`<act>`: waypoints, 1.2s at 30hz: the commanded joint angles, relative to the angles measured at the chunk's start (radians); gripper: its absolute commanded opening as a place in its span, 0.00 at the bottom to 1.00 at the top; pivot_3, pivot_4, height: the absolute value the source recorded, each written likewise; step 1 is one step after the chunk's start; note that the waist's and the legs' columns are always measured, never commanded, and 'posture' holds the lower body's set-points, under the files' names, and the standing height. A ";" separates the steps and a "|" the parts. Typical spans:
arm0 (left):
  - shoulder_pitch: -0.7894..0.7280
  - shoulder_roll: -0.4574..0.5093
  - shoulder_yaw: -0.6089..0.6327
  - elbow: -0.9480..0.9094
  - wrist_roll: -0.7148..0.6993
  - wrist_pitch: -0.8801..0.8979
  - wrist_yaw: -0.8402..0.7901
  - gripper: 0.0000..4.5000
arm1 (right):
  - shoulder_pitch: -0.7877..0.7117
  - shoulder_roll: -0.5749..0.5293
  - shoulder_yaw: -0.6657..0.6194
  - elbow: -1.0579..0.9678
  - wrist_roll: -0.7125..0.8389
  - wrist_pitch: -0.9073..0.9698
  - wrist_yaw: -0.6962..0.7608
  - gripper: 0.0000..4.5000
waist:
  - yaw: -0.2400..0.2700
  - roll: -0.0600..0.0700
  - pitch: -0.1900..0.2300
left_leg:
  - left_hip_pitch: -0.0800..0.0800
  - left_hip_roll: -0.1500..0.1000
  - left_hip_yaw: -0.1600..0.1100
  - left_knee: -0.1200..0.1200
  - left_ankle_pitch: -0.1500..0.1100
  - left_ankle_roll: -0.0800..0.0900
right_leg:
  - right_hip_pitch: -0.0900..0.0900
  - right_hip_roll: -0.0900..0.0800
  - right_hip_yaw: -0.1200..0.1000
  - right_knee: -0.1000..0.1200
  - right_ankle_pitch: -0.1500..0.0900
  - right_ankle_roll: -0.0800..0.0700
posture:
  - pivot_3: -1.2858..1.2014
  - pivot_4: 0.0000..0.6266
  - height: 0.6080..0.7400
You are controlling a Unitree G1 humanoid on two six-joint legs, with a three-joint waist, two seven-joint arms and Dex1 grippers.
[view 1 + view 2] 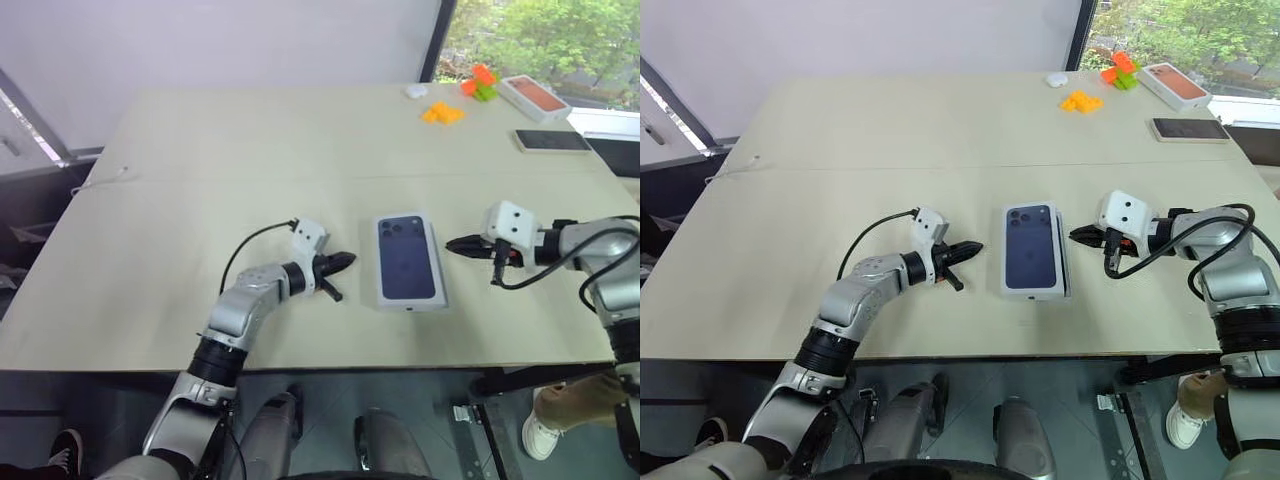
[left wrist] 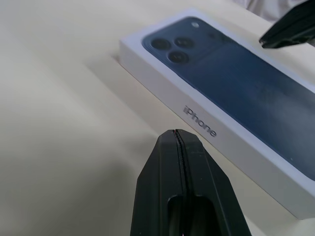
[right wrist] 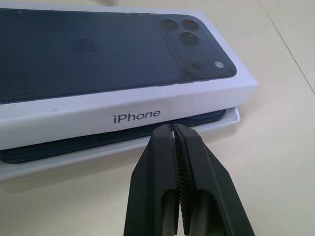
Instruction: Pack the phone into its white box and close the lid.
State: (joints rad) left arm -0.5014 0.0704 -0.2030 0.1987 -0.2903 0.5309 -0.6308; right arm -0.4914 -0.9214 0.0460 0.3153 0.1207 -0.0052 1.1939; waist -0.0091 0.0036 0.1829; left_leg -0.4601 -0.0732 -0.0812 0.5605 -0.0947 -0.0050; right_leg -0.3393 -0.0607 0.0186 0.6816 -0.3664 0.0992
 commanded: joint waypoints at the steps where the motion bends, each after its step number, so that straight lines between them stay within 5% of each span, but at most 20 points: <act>1: -0.040 -0.028 -0.031 0.064 0.024 -0.027 -0.019 0.00 | 0.001 0.001 -0.010 -0.038 -0.012 -0.013 -0.018 0.03 | 0.002 0.000 0.000 | 0.000 0.000 0.000 0.000 0.000 0.000 | 0.000 0.000 0.000 0.000 0.000 0.000 | 0.52 0.24 1.00; 19: -0.153 -0.123 -0.049 0.199 0.058 -0.046 -0.071 0.00 | 0.027 -0.003 -0.013 -0.048 -0.036 -0.043 -0.045 0.03 | 0.002 0.000 0.000 | 0.000 -0.001 0.000 0.000 0.001 0.001 | 0.001 -0.001 -0.001 0.000 0.000 0.001 | 0.52 0.24 1.00; 36: -0.183 -0.164 0.016 0.140 0.009 -0.020 -0.066 0.00 | 0.030 -0.009 -0.010 0.003 -0.080 -0.093 -0.059 0.03 | 0.000 0.000 0.000 | 0.000 -0.001 0.000 -0.001 0.001 0.002 | 0.000 -0.001 -0.002 -0.001 0.000 0.001 | 0.52 0.24 1.00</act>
State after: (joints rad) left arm -0.6443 -0.0529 -0.2085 0.4069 -0.2295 0.4993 -0.6901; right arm -0.4465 -0.9246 0.0473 0.3317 0.0380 -0.0764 1.1352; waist -0.0088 0.0033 0.1831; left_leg -0.4605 -0.0741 -0.0816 0.5598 -0.0935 -0.0029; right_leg -0.3393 -0.0615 0.0171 0.6811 -0.3663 0.1001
